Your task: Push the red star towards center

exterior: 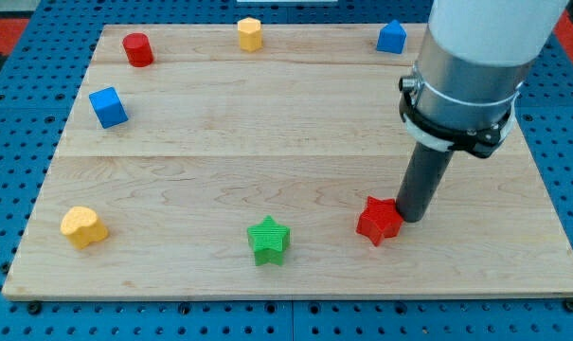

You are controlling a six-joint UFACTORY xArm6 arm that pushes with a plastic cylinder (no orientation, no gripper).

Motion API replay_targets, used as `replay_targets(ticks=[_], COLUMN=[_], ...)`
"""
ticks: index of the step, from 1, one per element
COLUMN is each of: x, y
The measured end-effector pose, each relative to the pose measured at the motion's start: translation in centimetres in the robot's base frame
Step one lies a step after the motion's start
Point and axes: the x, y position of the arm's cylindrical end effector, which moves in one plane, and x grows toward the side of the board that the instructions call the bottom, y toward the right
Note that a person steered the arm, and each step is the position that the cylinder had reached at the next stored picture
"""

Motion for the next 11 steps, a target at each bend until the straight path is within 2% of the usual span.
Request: replay_targets(ticks=[2, 3, 4, 5, 7, 8, 9, 10, 11], x=[4.7, 6.0, 3.1, -2.6, 0.4, -3.8, -8.1, -10.5, -6.5], y=[8.0, 0.5, -7.1, -6.7, -2.3, -4.9, -9.9, -11.4, -8.2])
